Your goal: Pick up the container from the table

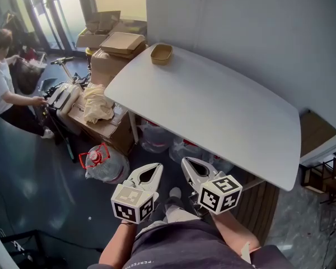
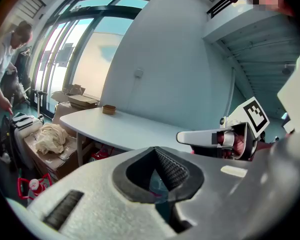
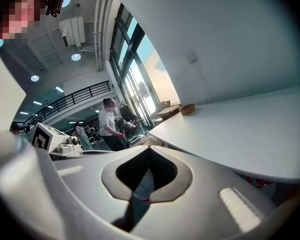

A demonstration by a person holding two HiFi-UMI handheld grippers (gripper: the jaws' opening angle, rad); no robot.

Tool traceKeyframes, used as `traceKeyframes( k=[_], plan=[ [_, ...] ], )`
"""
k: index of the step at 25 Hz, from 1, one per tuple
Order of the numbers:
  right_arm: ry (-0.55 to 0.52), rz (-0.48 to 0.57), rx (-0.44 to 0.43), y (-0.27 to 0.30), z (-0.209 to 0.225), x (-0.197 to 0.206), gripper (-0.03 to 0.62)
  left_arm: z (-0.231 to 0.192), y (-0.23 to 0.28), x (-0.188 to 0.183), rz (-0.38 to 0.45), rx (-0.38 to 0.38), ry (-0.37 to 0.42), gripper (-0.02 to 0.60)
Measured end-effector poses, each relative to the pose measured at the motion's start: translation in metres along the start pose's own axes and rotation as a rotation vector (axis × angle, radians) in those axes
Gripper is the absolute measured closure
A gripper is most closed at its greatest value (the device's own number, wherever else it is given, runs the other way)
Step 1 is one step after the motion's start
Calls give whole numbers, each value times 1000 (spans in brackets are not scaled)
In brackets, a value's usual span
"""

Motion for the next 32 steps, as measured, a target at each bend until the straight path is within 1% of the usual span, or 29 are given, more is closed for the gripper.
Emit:
traceKeyframes(
  k=[10,15,20,26,32],
  plan=[
    [-5,-6,-37,55,39,-32,596,-28,51,-40,-19,-7,15,583],
    [8,-6,-38,75,67,-44,596,-38,85,-55,-34,-1,8,583],
    [10,8,-28,92,96,-59,596,-47,118,-79,-35,17,36,581],
    [3,25,-7,105,123,-64,597,-58,152,-89,-27,41,55,581],
    [20,20,6,110,137,-70,597,-66,170,-97,-62,46,58,582]
  ],
)
Point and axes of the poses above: the fingertips, and each gripper's own axes: y forward along the fingers, z to its right, x out of its underside, the point moved 8 cm from there along -y, backward along the fingers, and after that the axes turned 8 degrees about -y, right-handed, at the moved point
